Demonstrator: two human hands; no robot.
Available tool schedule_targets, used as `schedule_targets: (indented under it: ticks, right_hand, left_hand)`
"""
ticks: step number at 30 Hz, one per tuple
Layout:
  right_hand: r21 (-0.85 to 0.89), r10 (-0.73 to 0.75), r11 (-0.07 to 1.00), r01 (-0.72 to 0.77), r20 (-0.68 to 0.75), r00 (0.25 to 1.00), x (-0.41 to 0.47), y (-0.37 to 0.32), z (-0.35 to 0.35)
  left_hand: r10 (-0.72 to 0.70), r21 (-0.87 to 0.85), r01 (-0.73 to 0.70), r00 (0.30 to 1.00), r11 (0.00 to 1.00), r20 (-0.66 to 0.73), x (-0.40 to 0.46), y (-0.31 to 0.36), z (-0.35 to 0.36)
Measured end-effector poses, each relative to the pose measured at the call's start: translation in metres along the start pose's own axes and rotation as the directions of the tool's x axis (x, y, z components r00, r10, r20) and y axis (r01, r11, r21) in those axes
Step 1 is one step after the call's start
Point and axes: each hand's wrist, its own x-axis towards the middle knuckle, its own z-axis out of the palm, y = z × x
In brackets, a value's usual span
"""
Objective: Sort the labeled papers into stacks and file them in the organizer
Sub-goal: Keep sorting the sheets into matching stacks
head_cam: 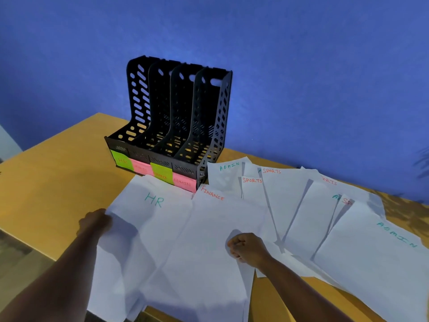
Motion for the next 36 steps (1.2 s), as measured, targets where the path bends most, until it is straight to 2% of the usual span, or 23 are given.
schedule_targets:
  ticks: [3, 9, 13, 15, 17, 19, 21, 22, 23, 25, 27, 29, 30, 32, 33, 34, 36]
  right_hand:
    - [-0.036, -0.009, 0.999, 0.008, -0.01, 1.0, 0.002, 0.0, 0.001]
    - [-0.038, -0.005, 0.999, 0.004, -0.032, 0.999, 0.006, 0.002, 0.004]
    - [0.112, 0.006, 0.994, 0.001, -0.057, 0.998, 0.002, 0.004, -0.001]
    - [0.181, -0.044, 0.981, 0.067, -0.124, 0.991, -0.001, 0.007, -0.008]
    - [0.077, -0.166, 0.978, 0.194, -0.275, 0.947, -0.002, 0.014, -0.017]
    - [-0.171, -0.305, 0.952, 0.254, -0.443, 0.843, -0.005, 0.022, -0.029]
    - [-0.338, -0.398, 0.909, 0.244, -0.531, 0.748, -0.008, 0.034, -0.043]
    - [-0.409, -0.435, 0.883, 0.23, -0.531, 0.727, -0.008, 0.041, -0.049]
    - [-0.476, -0.455, 0.856, 0.203, -0.503, 0.735, -0.009, 0.047, -0.054]
    - [-0.578, -0.479, 0.798, 0.174, -0.432, 0.764, -0.012, 0.057, -0.062]
    - [-0.68, -0.555, 0.699, 0.223, -0.319, 0.769, -0.017, 0.064, -0.063]
    - [-0.779, -0.644, 0.553, 0.296, -0.173, 0.745, -0.022, 0.07, -0.059]
    - [-0.815, -0.665, 0.485, 0.318, -0.107, 0.739, -0.024, 0.073, -0.055]
    - [-0.832, -0.656, 0.429, 0.351, -0.02, 0.754, -0.027, 0.082, -0.051]
    - [-0.822, -0.653, 0.429, 0.375, 0.004, 0.757, -0.028, 0.087, -0.05]
    - [-0.814, -0.656, 0.422, 0.4, 0.03, 0.754, -0.029, 0.09, -0.051]
    - [-0.824, -0.696, 0.38, 0.421, 0.046, 0.717, -0.029, 0.095, -0.051]
  left_hand:
    - [-0.07, 0.005, 0.07, 0.997, 0.998, -0.039, 0.001, 0.004, -0.001]
    - [-0.033, -0.031, 0.029, 0.99, 0.999, -0.134, -0.001, 0.007, 0.01]
    - [-0.074, -0.073, 0.06, 0.974, 0.996, -0.215, -0.005, 0.012, 0.016]
    - [-0.064, -0.109, 0.031, 0.948, 0.994, -0.311, -0.009, 0.015, 0.021]
    - [-0.012, -0.157, -0.071, 0.88, 0.985, -0.475, -0.018, 0.019, 0.027]
    - [0.085, -0.156, -0.214, 0.808, 0.964, -0.583, -0.032, 0.031, 0.031]
    - [0.211, -0.11, -0.343, 0.768, 0.933, -0.605, -0.05, 0.053, 0.037]
    - [0.272, -0.092, -0.403, 0.753, 0.911, -0.6, -0.061, 0.066, 0.04]
    - [0.346, -0.075, -0.477, 0.729, 0.876, -0.591, -0.072, 0.08, 0.045]
    - [0.545, -0.028, -0.666, 0.633, 0.745, -0.549, -0.1, 0.105, 0.056]
    - [0.752, 0.028, -0.828, 0.495, 0.56, -0.435, -0.127, 0.123, 0.07]
    - [0.886, 0.036, -0.92, 0.364, 0.39, -0.286, -0.151, 0.137, 0.087]
    - [0.93, 0.011, -0.949, 0.307, 0.315, -0.2, -0.162, 0.141, 0.096]
    - [0.985, -0.001, -0.987, 0.157, 0.158, -0.066, -0.181, 0.145, 0.117]
    - [0.996, 0.013, -0.997, 0.073, 0.074, -0.051, -0.188, 0.144, 0.128]
    - [0.999, 0.015, -1.0, 0.02, 0.021, -0.046, -0.193, 0.143, 0.136]
    - [1.0, -0.014, -1.0, 0.015, 0.015, -0.017, -0.196, 0.141, 0.144]
